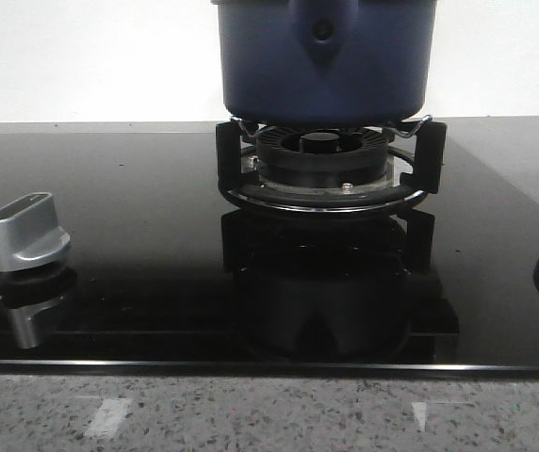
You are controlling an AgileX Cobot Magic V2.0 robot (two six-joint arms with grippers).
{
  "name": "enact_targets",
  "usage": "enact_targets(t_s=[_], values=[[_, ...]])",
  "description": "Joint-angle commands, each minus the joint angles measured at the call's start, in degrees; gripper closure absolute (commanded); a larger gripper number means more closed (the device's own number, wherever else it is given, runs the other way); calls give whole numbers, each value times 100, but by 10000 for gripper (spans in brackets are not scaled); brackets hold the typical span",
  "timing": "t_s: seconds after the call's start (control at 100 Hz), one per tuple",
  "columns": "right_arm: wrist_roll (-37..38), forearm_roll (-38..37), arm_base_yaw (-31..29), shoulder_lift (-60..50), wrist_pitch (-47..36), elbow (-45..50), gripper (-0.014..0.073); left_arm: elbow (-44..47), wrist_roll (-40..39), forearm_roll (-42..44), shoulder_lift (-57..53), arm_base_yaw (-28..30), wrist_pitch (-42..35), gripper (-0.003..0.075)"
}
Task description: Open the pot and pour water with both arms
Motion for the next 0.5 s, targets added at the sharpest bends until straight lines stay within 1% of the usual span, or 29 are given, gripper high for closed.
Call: enact_targets(t_s=[0.0,0.07,0.12,0.18,0.24,0.27,0.34,0.41,0.49], values=[[-46,-57,-20,-79,-1250,148,668,186,8,100,-156,19,-814,741],[-6,87,-20,-79,-1583,148,668,176,8,45,-156,19,-1286,741],[188,248,-20,-79,-1709,148,668,176,-24,-234,-156,19,-1662,741],[739,528,-20,-79,-1778,148,668,176,-24,-825,-156,19,-2105,741],[1181,833,-20,-79,-1789,148,668,176,-24,-1416,-156,19,-2398,741],[1424,1006,-20,-79,-1789,148,668,176,-24,-1848,-156,19,-2503,741],[1624,1250,-20,-79,-1789,148,668,176,-24,-2658,-156,19,-2664,741],[1624,1439,-20,-79,-1561,118,668,160,-24,-3108,-156,19,-2807,741],[1624,1864,-20,-79,-887,-63,668,113,-24,-3217,-156,19,-2793,741]])
